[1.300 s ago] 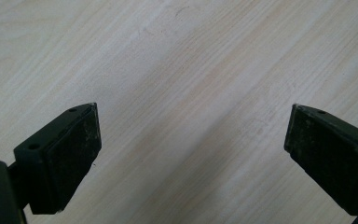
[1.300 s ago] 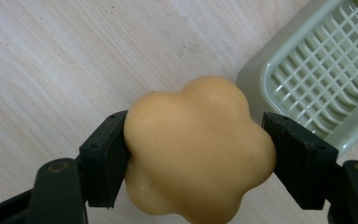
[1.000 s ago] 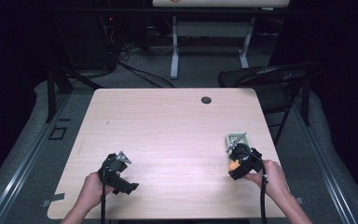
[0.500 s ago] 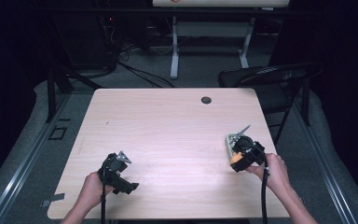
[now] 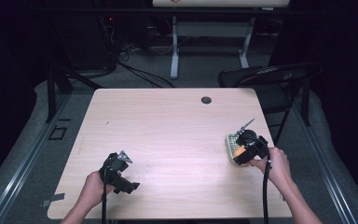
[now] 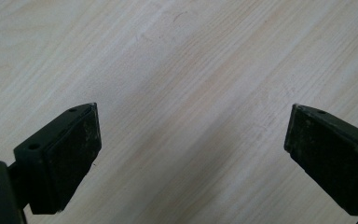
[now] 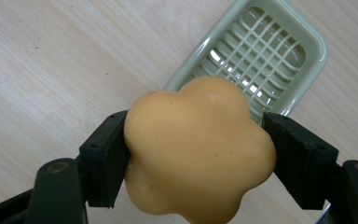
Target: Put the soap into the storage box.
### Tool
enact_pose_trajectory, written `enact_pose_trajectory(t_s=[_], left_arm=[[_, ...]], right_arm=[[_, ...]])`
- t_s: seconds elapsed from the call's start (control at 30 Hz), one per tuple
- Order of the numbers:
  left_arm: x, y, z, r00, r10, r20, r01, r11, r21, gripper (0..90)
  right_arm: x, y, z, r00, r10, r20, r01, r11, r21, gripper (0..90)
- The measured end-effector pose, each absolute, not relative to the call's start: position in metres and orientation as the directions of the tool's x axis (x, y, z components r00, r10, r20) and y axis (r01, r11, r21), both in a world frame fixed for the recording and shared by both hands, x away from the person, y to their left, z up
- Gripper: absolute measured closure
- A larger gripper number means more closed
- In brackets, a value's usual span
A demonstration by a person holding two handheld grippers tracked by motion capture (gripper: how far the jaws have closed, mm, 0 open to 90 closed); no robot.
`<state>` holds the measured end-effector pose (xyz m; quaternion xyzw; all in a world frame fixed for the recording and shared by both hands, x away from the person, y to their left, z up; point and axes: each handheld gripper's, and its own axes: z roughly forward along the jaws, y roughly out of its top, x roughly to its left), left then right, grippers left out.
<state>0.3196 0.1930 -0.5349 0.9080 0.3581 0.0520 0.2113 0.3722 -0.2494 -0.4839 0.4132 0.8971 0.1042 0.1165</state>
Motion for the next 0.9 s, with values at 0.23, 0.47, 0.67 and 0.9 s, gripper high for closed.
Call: enact_pose_trajectory(t_s=[0.23,0.47,0.67,0.9], left_arm=[[0.320,0.193,-0.535,0.739,0.671,-0.058,0.627,-0.654,0.422,3.9],[0.320,0.193,-0.535,0.739,0.671,-0.059,0.628,-0.655,0.421,3.9],[0.320,0.193,-0.535,0.738,0.672,-0.060,0.629,-0.653,0.421,3.9],[0.320,0.194,-0.536,0.738,0.672,-0.060,0.630,-0.653,0.420,3.9]], right_arm=[[0.381,-0.252,-0.484,-0.624,0.772,-0.122,0.725,0.630,0.277,26.7],[0.391,-0.251,-0.485,-0.614,0.780,-0.120,0.733,0.620,0.279,26.7],[0.400,-0.251,-0.488,-0.604,0.791,-0.098,0.742,0.603,0.292,26.7],[0.412,-0.253,-0.491,-0.596,0.796,-0.107,0.749,0.599,0.282,26.6]])
